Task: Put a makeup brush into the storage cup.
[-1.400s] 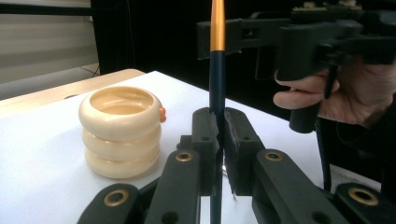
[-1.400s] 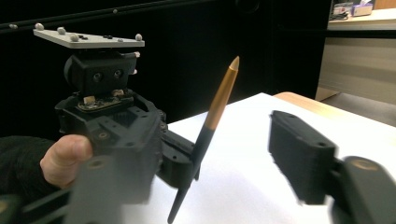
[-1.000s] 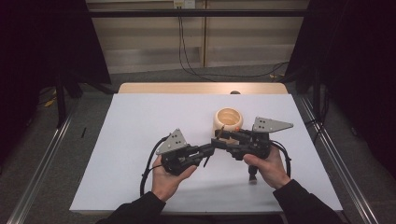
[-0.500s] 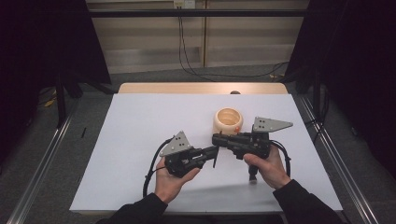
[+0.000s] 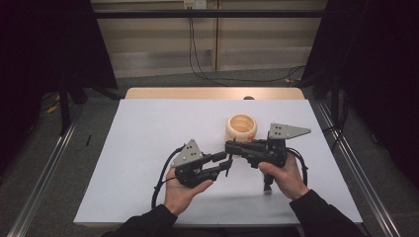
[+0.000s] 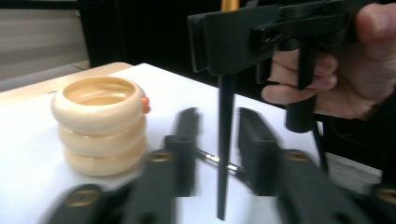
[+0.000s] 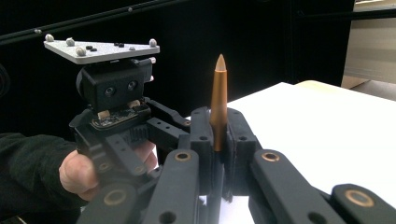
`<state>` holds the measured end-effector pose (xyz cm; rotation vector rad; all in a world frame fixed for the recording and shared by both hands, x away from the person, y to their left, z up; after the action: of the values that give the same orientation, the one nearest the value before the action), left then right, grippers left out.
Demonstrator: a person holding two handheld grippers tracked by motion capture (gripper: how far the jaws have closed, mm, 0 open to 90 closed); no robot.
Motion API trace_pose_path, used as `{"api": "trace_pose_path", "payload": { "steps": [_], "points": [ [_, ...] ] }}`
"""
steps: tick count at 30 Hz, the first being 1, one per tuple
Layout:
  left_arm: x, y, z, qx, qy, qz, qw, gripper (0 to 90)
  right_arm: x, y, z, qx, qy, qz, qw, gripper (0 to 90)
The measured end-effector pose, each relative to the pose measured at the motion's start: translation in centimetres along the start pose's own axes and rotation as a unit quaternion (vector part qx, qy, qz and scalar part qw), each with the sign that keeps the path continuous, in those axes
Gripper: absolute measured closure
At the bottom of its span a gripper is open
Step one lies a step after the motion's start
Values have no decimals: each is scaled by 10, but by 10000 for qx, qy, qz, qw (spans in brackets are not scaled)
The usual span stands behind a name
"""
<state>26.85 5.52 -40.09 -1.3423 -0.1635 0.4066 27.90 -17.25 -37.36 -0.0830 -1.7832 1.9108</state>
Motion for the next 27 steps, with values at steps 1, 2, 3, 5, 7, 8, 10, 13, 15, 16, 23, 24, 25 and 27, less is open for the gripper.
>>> {"api": "trace_pose_path", "payload": {
  "steps": [1, 2, 3, 5, 7, 8, 10, 13, 15, 16, 23, 24, 25, 27],
  "points": [
    [0, 0, 0, 16, -80, -46, 10000, 609, 0, 0, 0, -6, 16, 19, 10000, 842],
    [0, -1, 1, 75, -155, -93, 9998, 548, 0, 0, 0, -20, 32, 33, 10000, 842],
    [0, 0, 0, 42, -204, -62, 9998, 474, 0, 0, 0, -25, 38, 52, 10000, 842],
    [2, 0, -1, 98, -270, 13, 9996, 344, 0, 0, 0, -35, 66, 73, 9999, 842],
    [5, 1, -1, 105, -271, 108, 9995, 285, 0, 0, 0, -36, 83, 89, 9999, 842],
    [6, 1, 0, 146, -341, 118, 9992, 261, 0, 0, 0, -31, 101, 98, 9999, 842],
    [7, 1, 0, 170, -395, 162, 9989, 199, 0, -1, 1, -30, 98, 112, 9999, 842],
    [9, 1, -1, 154, -353, 176, 9991, 110, 0, -1, 2, -25, 125, 134, 9998, 842],
    [10, -1, 1, 252, -447, 160, 9986, 70, -1, -1, 2, -26, 102, 125, 9999, 842],
    [11, -1, 2, 164, -415, 262, 9987, 61, -1, -2, 2, -20, 100, 129, 9999, 842],
    [18, -6, 15, 65, -504, 98, 9987, 22, -2, -2, 3, -31, 133, 164, 9998, 842],
    [18, -7, 16, 30, -518, 73, 9986, 20, -2, -2, 3, -31, 134, 173, 9998, 842],
    [19, -7, 17, -35, -472, 73, 9989, 17, -2, -2, 3, -29, 129, 163, 9998, 842],
    [20, -8, 19, 0, -558, 18, 9984, 18, -2, -2, 4, -24, 127, 172, 9998, 842]
  ]
}}
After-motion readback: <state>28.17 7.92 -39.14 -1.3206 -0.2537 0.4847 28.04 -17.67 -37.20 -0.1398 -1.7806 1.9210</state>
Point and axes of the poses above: each handheld gripper's, and its own axes: z roughly backward along the jaws, y roughly out of its underside, x roughly to its left, the point moved 1 cm from there along -z, roughly forward along the jaws, and after that the axes turned 3 degrees about -z, right-handed, at the moved point
